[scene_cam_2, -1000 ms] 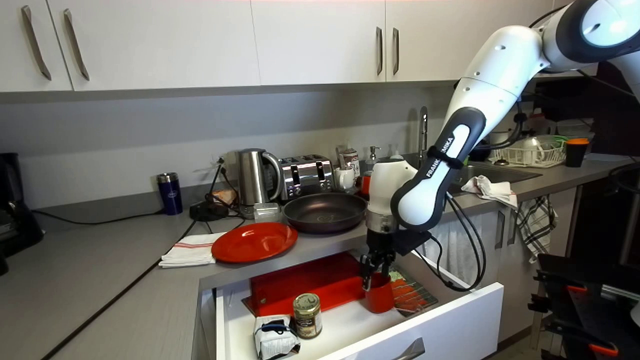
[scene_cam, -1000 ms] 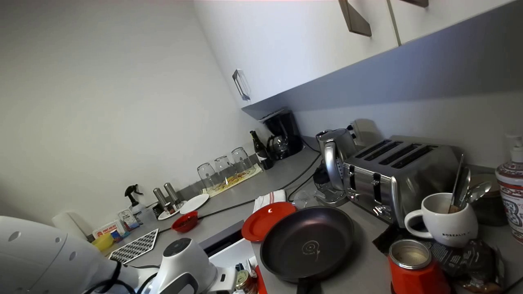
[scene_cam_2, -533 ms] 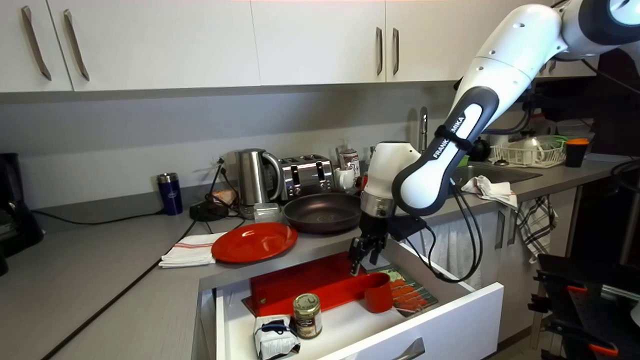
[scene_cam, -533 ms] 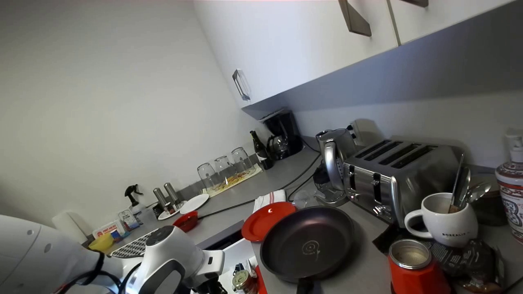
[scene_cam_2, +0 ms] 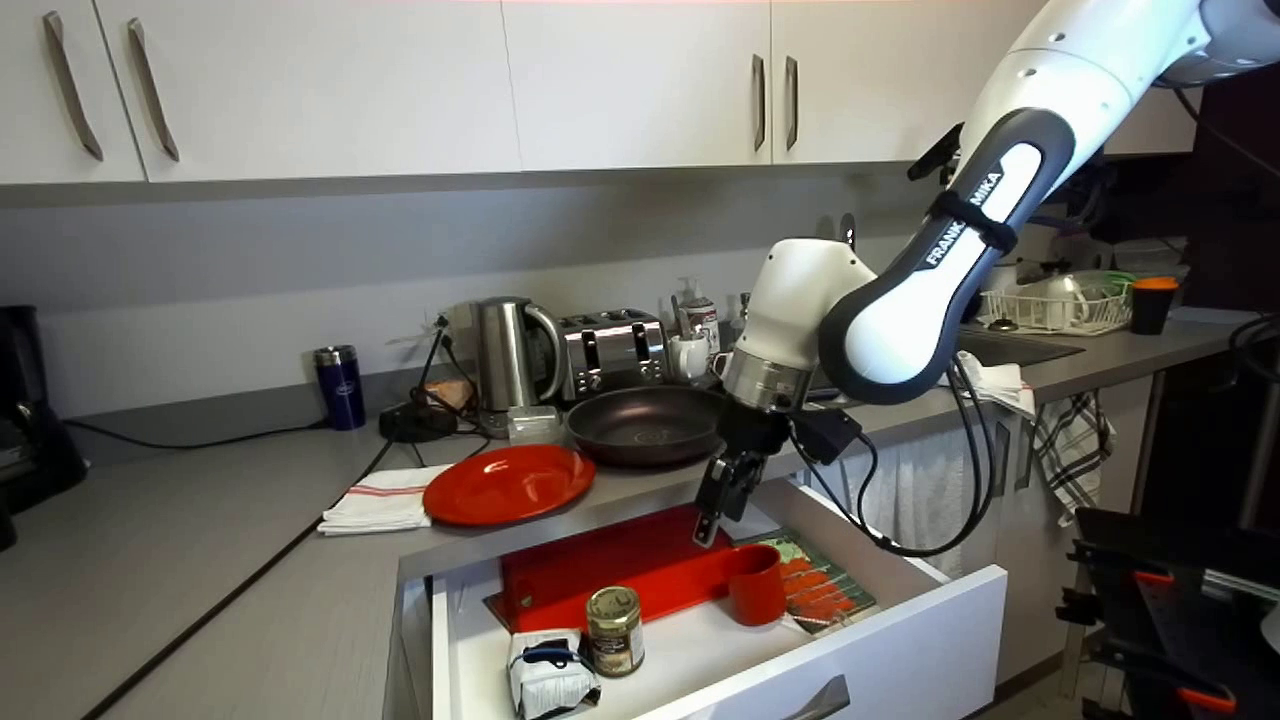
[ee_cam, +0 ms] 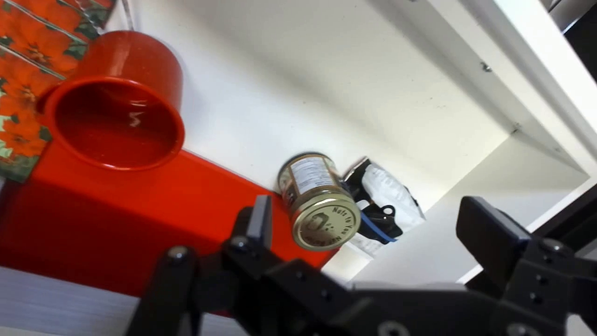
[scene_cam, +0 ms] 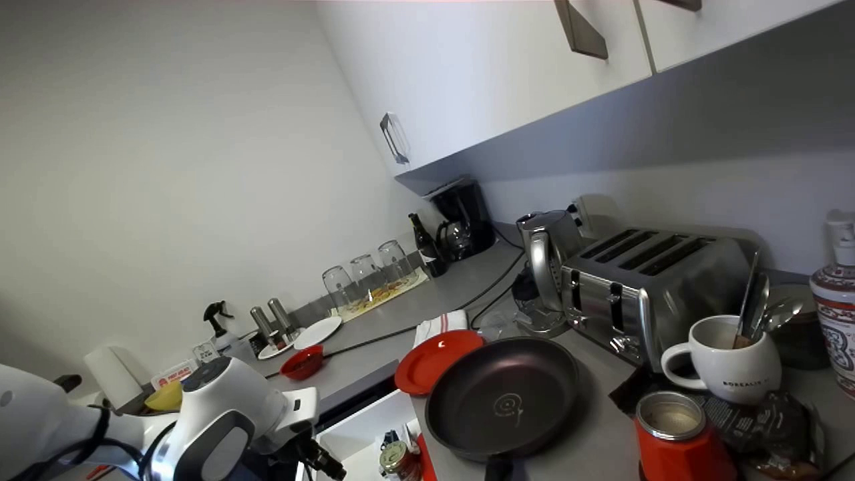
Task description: Pick up the red cup and put it in the drawer
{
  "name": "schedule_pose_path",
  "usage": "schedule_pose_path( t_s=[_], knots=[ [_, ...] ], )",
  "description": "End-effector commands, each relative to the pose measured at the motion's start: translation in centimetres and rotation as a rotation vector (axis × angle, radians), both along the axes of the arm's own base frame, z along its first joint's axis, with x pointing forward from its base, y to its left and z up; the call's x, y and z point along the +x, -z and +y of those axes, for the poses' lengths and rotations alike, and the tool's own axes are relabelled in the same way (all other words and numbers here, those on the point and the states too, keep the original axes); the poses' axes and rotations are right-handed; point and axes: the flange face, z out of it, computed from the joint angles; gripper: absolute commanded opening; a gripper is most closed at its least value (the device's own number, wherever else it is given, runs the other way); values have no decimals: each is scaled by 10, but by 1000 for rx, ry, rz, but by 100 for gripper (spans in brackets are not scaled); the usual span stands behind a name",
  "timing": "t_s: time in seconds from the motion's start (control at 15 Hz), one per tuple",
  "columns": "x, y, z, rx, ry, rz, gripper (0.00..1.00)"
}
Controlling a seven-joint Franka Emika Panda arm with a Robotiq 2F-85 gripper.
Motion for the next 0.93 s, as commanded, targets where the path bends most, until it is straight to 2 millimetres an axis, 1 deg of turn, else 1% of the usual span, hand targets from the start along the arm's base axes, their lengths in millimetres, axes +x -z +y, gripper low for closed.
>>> schedule_pose_path(
  t_s=[0.0, 0.2, 0.33, 0.47, 0.67, 0.87],
  knots=[
    [-22, -21, 16, 0, -81, -37, 100],
    [-33, -36, 28, 22, -89, -61, 100],
    [-40, -46, 33, 42, -67, -78, 100],
    [-48, -52, 40, 83, -22, -97, 100],
    [-65, -52, 61, 178, 64, -99, 100],
    [-91, -41, 82, 226, 127, -93, 100]
  ],
)
